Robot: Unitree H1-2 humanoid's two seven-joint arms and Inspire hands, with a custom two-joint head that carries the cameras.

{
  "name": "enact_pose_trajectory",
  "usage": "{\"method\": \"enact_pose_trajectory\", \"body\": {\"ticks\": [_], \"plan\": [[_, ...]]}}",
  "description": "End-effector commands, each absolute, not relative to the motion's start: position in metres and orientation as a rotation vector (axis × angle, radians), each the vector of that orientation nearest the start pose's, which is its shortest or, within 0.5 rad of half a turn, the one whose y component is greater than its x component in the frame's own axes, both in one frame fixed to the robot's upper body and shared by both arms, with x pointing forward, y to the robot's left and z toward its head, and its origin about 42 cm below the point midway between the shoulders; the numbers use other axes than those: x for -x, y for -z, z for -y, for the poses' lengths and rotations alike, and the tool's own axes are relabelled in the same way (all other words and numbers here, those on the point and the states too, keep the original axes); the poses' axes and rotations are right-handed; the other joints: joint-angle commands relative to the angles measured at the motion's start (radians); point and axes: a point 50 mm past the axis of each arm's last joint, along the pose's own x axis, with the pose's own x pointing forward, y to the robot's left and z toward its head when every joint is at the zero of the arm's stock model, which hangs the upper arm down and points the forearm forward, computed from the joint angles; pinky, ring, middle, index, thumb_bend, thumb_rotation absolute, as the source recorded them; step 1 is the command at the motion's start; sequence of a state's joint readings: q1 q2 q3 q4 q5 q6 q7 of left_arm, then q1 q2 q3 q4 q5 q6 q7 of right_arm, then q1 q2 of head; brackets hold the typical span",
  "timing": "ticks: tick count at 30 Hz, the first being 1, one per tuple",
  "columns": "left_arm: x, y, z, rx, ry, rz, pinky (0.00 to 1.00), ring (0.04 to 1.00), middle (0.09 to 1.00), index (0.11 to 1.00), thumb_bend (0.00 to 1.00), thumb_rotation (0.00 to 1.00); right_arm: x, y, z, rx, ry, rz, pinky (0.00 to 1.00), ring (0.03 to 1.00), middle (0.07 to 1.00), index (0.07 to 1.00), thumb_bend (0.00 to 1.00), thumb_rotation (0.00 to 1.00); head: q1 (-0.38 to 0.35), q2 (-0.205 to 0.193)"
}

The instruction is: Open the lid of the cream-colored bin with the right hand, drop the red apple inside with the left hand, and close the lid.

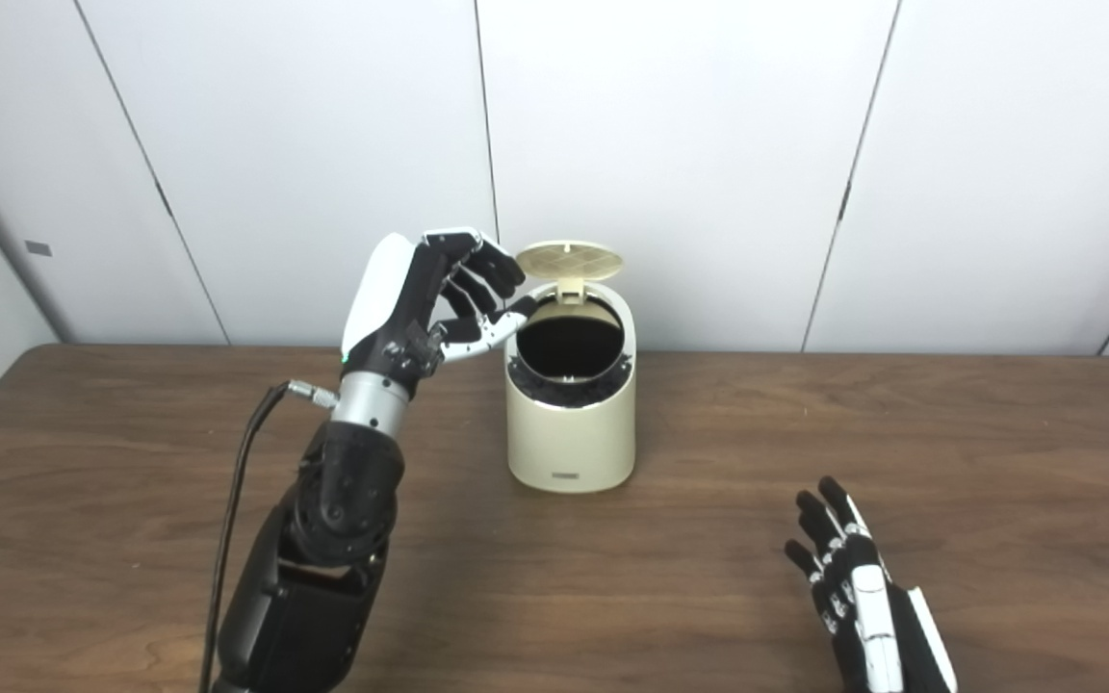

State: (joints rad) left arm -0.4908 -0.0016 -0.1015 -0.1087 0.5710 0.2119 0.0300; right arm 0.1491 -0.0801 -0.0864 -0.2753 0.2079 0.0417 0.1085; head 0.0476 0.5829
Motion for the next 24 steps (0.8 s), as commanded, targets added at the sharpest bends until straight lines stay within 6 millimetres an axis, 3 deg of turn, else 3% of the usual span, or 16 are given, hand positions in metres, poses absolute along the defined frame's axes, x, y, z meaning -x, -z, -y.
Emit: {"method": "enact_pose_trajectory", "body": {"ticks": [1,11,15,16,18,20,22,24], "plan": [[-0.385,-0.293,-0.155,-0.485,-0.096,0.534,0.36,0.424,0.505,0.476,0.5,0.0,-0.232,-0.144,0.258,-0.099,-0.022,0.155,0.92,0.964,0.933,0.964,0.45,0.94,0.001,0.001],[-0.331,-0.247,-0.205,-0.196,-0.193,0.385,0.41,0.436,0.48,0.491,0.51,0.0,-0.239,-0.155,0.262,-0.112,-0.014,0.194,0.93,0.947,0.917,0.93,0.47,0.89,-0.027,0.018],[-0.311,-0.229,-0.216,-0.198,-0.195,0.356,0.4,0.4,0.486,0.551,0.5,0.0,-0.245,-0.162,0.266,-0.11,-0.025,0.222,0.96,0.954,0.925,0.936,0.48,0.88,-0.039,0.025],[-0.306,-0.224,-0.218,-0.207,-0.195,0.35,0.42,0.455,0.478,0.544,0.5,0.0,-0.247,-0.165,0.266,-0.109,-0.03,0.23,0.97,0.963,0.931,0.933,0.48,0.88,-0.04,0.027],[-0.296,-0.212,-0.223,-0.181,-0.18,0.313,0.51,0.577,0.639,0.509,0.5,0.06,-0.252,-0.17,0.266,-0.1,-0.033,0.246,0.99,0.972,0.938,0.926,0.48,0.87,-0.044,0.029],[-0.289,-0.202,-0.227,-0.141,-0.136,0.278,0.64,0.712,0.768,0.781,0.48,0.37,-0.259,-0.177,0.265,-0.08,-0.029,0.263,0.99,0.962,0.932,0.909,0.51,0.85,-0.044,0.029],[-0.282,-0.193,-0.232,-0.136,-0.083,0.233,0.77,0.805,0.854,0.889,0.46,0.6,-0.268,-0.185,0.264,-0.041,-0.034,0.29,1.0,0.96,0.934,0.91,0.55,0.84,-0.052,0.03],[-0.275,-0.186,-0.237,-0.138,-0.039,0.189,0.92,0.908,0.935,0.963,0.5,0.81,-0.278,-0.192,0.265,0.042,-0.05,0.333,0.98,0.968,0.946,0.914,0.59,0.86,-0.062,0.032]]}}
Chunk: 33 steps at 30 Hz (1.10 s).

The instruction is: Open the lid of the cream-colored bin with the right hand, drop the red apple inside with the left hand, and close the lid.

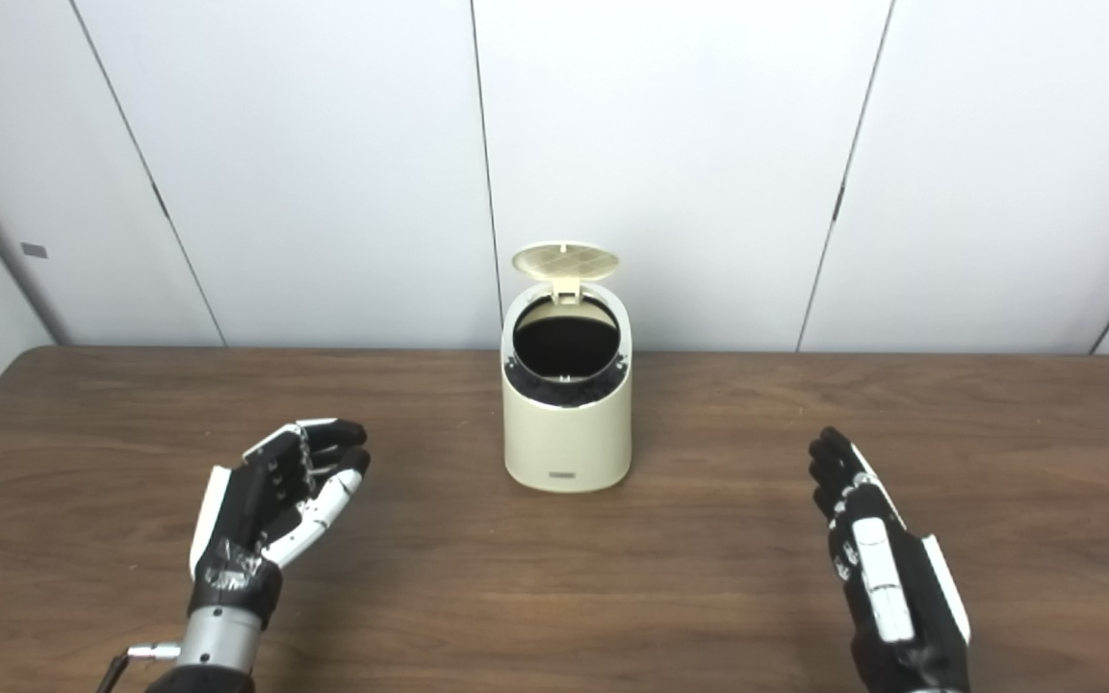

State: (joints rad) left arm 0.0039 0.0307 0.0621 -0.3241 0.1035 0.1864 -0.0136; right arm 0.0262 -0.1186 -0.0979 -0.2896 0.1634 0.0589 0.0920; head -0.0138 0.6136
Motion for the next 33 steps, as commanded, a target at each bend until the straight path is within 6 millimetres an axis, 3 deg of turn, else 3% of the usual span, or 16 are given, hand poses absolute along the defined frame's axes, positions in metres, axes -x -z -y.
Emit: {"method": "enact_pose_trajectory", "body": {"ticks": [1,4,6,9,13,15,21,24,33], "plan": [[-0.271,-0.182,-0.24,-0.144,-0.02,0.178,0.96,0.936,0.955,0.979,0.52,0.84,-0.285,-0.196,0.265,0.081,-0.056,0.349,0.98,0.974,0.953,0.915,0.59,0.89,-0.005,0.002],[-0.26,-0.171,-0.247,-0.124,0.022,0.154,1.0,0.984,0.994,0.998,0.56,0.86,-0.306,-0.21,0.26,0.18,-0.074,0.386,0.94,0.976,0.957,0.905,0.59,0.92,-0.019,0.002],[-0.253,-0.163,-0.251,-0.098,0.036,0.134,1.0,0.997,0.999,1.0,0.52,0.89,-0.32,-0.222,0.253,0.226,-0.096,0.41,0.93,0.973,0.951,0.894,0.54,0.91,-0.036,-0.001],[-0.245,-0.151,-0.259,-0.083,0.054,0.116,1.0,1.0,1.0,1.0,0.5,0.96,-0.337,-0.244,0.237,0.29,-0.12,0.422,0.94,0.979,0.957,0.888,0.55,0.91,-0.055,-0.002],[-0.236,-0.135,-0.264,-0.067,0.043,0.099,1.0,1.0,1.0,1.0,0.52,0.93,-0.36,-0.279,0.212,0.505,-0.136,0.414,0.91,0.971,0.978,0.9,0.51,0.97,-0.077,-0.005],[-0.234,-0.127,-0.265,-0.074,0.018,0.094,1.0,1.0,1.0,1.0,0.52,0.92,-0.375,-0.294,0.2,0.583,-0.144,0.43,0.95,0.985,0.986,0.902,0.47,0.92,-0.083,-0.008],[-0.234,-0.113,-0.264,-0.116,0.0,0.111,1.0,1.0,1.0,1.0,0.56,0.89,-0.416,-0.316,0.184,0.745,-0.18,0.441,0.94,0.996,1.0,0.901,0.48,0.95,-0.088,-0.017],[-0.234,-0.11,-0.263,-0.107,-0.005,0.118,1.0,1.0,1.0,1.0,0.56,0.88,-0.433,-0.324,0.179,0.798,-0.204,0.458,0.9,0.992,1.0,0.888,0.49,0.87,-0.091,-0.021],[-0.233,-0.104,-0.259,-0.11,-0.003,0.105,1.0,0.992,0.989,1.0,0.52,0.89,-0.456,-0.345,0.167,0.906,-0.207,0.519,0.93,1.0,0.997,0.898,0.53,0.9,-0.08,-0.024]]}}
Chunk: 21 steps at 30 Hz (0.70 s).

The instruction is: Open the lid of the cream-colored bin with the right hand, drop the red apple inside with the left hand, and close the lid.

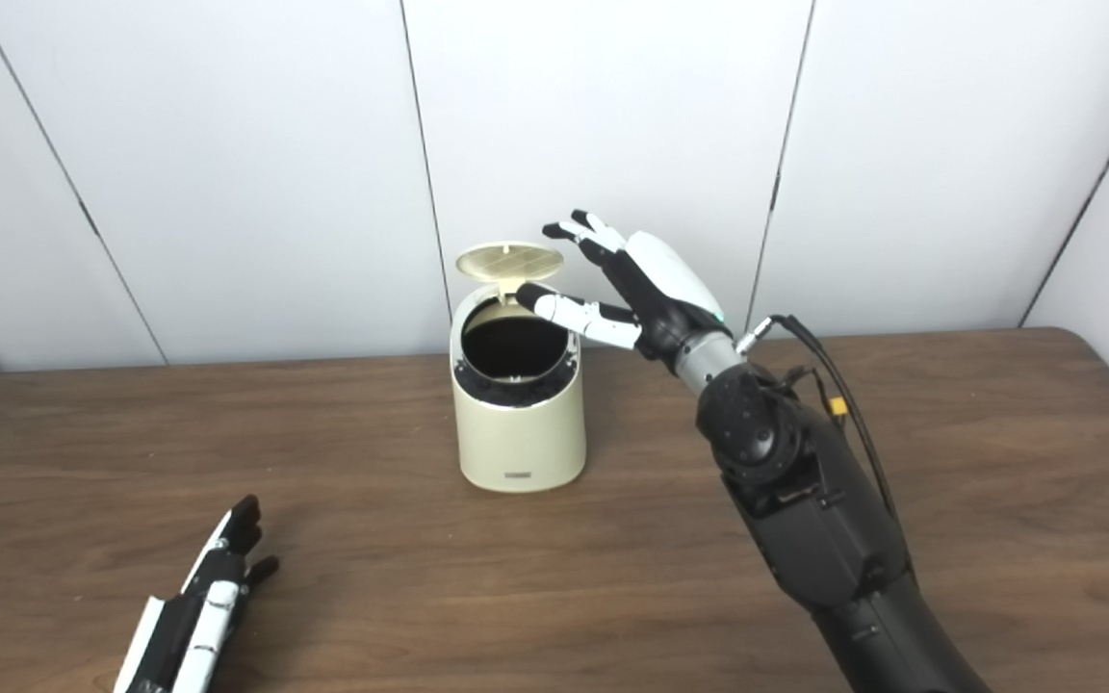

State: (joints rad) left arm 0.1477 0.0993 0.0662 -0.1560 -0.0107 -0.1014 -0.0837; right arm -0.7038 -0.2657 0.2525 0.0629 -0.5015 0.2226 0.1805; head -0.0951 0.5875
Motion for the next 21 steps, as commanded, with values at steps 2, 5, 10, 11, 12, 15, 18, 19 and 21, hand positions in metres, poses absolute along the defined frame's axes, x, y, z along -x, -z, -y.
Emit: {"method": "enact_pose_trajectory", "body": {"ticks": [2,5,10,11,12,15,18,19,21], "plan": [[-0.233,-0.105,-0.258,-0.11,-0.003,0.105,1.0,0.988,0.987,1.0,0.52,0.89,-0.459,-0.347,0.165,0.928,-0.213,0.511,0.94,1.0,0.996,0.899,0.54,0.91,0.006,0.003],[-0.232,-0.105,-0.255,-0.108,-0.006,0.103,1.0,0.984,0.986,1.0,0.51,0.87,-0.46,-0.347,0.163,0.966,-0.226,0.499,0.94,1.0,1.0,0.894,0.56,0.94,0.012,0.005],[-0.232,-0.106,-0.253,-0.106,-0.003,0.102,1.0,0.984,0.989,1.0,0.52,0.88,-0.452,-0.342,0.163,0.985,-0.231,0.515,0.93,1.0,1.0,0.885,0.55,0.92,0.019,0.009],[-0.232,-0.105,-0.252,-0.11,-0.004,0.101,1.0,0.985,0.989,1.0,0.52,0.88,-0.449,-0.34,0.164,0.995,-0.233,0.519,0.94,1.0,1.0,0.884,0.55,0.92,0.02,0.011],[-0.232,-0.105,-0.252,-0.112,-0.004,0.101,1.0,0.984,0.987,0.999,0.53,0.87,-0.446,-0.339,0.165,1.001,-0.235,0.521,0.92,1.0,1.0,0.884,0.55,0.93,0.02,0.012],[-0.232,-0.104,-0.251,-0.125,-0.008,0.104,0.99,0.985,0.985,0.993,0.54,0.87,-0.439,-0.336,0.169,1.028,-0.231,0.525,0.9,1.0,1.0,0.88,0.55,0.93,0.023,0.015],[-0.233,-0.104,-0.25,-0.138,-0.017,0.111,0.98,0.98,0.981,0.985,0.55,0.87,-0.433,-0.333,0.175,1.065,-0.224,0.517,0.92,1.0,1.0,0.868,0.53,0.91,0.025,0.017],[-0.234,-0.105,-0.25,-0.141,-0.021,0.115,0.98,0.978,0.98,0.984,0.55,0.88,-0.431,-0.332,0.177,1.072,-0.222,0.512,0.94,1.0,1.0,0.865,0.53,0.91,0.025,0.017],[-0.234,-0.105,-0.249,-0.14,-0.026,0.122,0.96,0.973,0.977,0.981,0.56,0.88,-0.429,-0.331,0.18,1.08,-0.221,0.5,0.96,1.0,1.0,0.857,0.53,0.91,0.03,0.021]]}}
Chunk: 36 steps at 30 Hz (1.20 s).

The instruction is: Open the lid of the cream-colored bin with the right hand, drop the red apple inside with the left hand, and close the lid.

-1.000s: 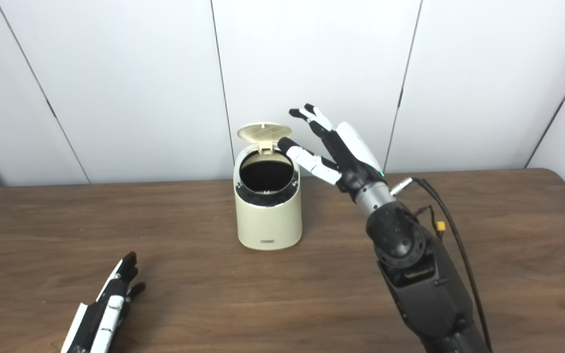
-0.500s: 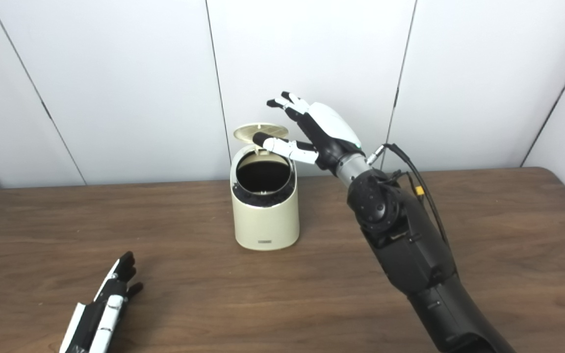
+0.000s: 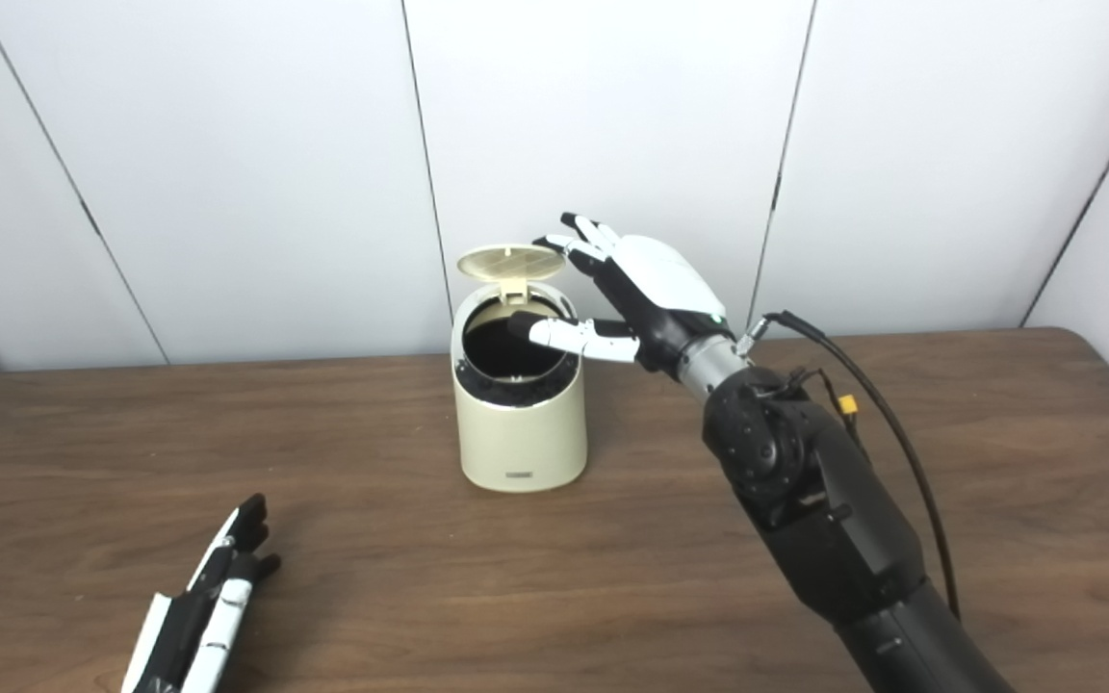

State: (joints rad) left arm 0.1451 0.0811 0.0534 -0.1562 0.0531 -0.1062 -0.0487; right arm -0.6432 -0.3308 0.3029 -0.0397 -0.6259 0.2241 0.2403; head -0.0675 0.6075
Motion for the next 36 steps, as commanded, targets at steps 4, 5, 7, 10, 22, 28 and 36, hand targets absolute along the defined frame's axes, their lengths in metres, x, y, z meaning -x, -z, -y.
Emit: {"method": "enact_pose_trajectory", "body": {"ticks": [4,5,7,10,22,28,36], "plan": [[-0.235,-0.105,-0.249,-0.143,-0.038,0.128,0.94,0.964,0.969,0.976,0.56,0.87,-0.423,-0.33,0.184,1.106,-0.22,0.5,0.95,1.0,0.992,0.833,0.51,0.92,0.007,0.006],[-0.235,-0.105,-0.248,-0.145,-0.039,0.127,0.94,0.962,0.967,0.974,0.57,0.87,-0.421,-0.33,0.185,1.118,-0.22,0.503,0.94,1.0,0.991,0.829,0.51,0.92,0.009,0.007],[-0.236,-0.103,-0.248,-0.14,-0.04,0.124,0.94,0.961,0.967,0.977,0.56,0.87,-0.418,-0.33,0.186,1.133,-0.223,0.502,0.95,1.0,0.985,0.811,0.5,0.92,0.009,0.008],[-0.237,-0.102,-0.247,-0.123,-0.035,0.124,0.95,0.963,0.97,0.98,0.55,0.86,-0.415,-0.328,0.187,1.149,-0.235,0.491,0.96,1.0,0.984,0.803,0.5,0.93,0.008,0.009],[-0.239,-0.101,-0.248,-0.128,-0.063,0.125,0.93,0.954,0.965,0.982,0.57,0.85,-0.398,-0.312,0.177,1.229,-0.302,0.511,1.0,1.0,0.973,0.784,0.5,0.84,0.011,0.019],[-0.24,-0.102,-0.247,-0.119,-0.063,0.131,0.92,0.945,0.961,0.983,0.57,0.84,-0.392,-0.302,0.175,1.294,-0.325,0.513,1.0,1.0,0.968,0.781,0.49,0.82,0.014,0.024],[-0.239,-0.103,-0.246,-0.123,-0.068,0.132,0.9,0.941,0.957,0.978,0.58,0.84,-0.386,-0.288,0.169,1.408,-0.354,0.55,1.0,1.0,0.967,0.787,0.54,0.88,0.016,0.032]]}}
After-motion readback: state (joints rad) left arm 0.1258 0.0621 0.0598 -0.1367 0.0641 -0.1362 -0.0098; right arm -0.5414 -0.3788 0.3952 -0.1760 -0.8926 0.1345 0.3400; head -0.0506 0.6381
